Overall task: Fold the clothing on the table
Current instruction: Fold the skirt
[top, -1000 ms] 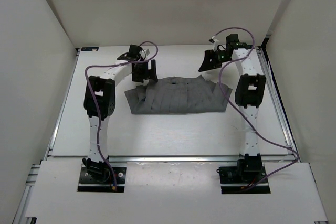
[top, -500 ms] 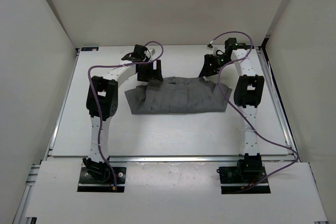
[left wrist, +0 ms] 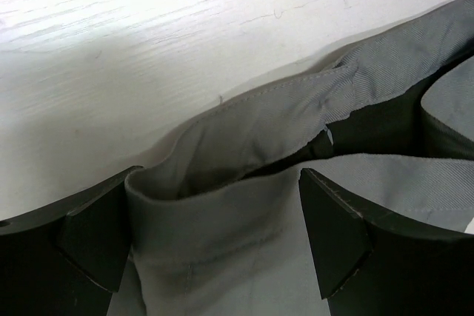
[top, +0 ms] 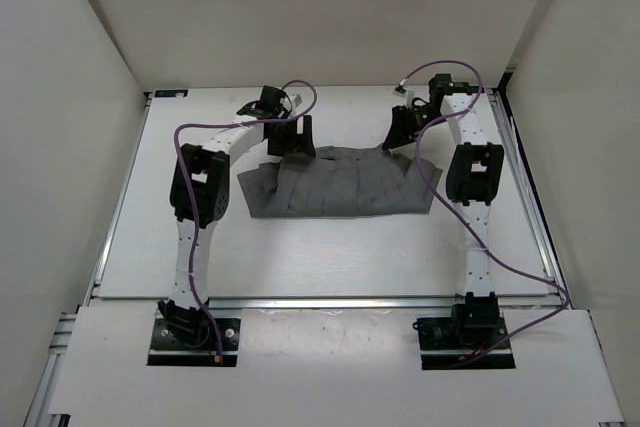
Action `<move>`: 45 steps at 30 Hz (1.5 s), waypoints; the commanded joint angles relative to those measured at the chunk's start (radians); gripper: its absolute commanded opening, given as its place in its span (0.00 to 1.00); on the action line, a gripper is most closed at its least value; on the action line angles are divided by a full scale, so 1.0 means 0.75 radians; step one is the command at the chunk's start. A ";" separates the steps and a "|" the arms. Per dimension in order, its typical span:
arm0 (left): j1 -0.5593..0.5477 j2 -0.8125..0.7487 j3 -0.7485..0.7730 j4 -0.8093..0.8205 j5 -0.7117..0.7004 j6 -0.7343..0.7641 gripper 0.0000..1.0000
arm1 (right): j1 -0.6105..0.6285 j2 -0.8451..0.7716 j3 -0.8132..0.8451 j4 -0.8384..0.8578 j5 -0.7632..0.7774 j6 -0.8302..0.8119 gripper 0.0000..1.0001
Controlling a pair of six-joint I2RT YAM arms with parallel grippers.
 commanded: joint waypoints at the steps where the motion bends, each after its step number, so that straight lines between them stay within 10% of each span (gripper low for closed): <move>1: -0.015 0.027 0.102 -0.025 0.045 0.000 0.84 | -0.011 0.005 0.038 -0.015 -0.030 0.001 0.60; 14: -0.009 0.001 0.096 -0.042 0.039 0.006 0.78 | 0.000 0.007 0.046 0.053 -0.034 0.065 0.04; 16: -0.005 -0.005 0.088 -0.040 0.031 0.010 0.78 | -0.007 0.009 0.044 0.049 -0.036 0.065 0.07; 18: -0.007 -0.009 0.082 -0.044 0.029 0.008 0.79 | -0.007 0.009 0.044 0.034 -0.028 0.069 0.38; 23: -0.003 -0.028 0.074 -0.031 0.031 0.006 0.85 | -0.002 0.005 0.042 0.008 -0.026 0.042 0.50; 41: 0.040 -0.054 0.067 -0.003 0.070 -0.012 0.86 | 0.067 0.011 -0.038 -0.019 -0.032 0.014 0.45; 45: 0.038 -0.064 0.059 0.003 0.084 -0.010 0.85 | 0.061 0.007 -0.024 0.008 -0.010 0.026 0.18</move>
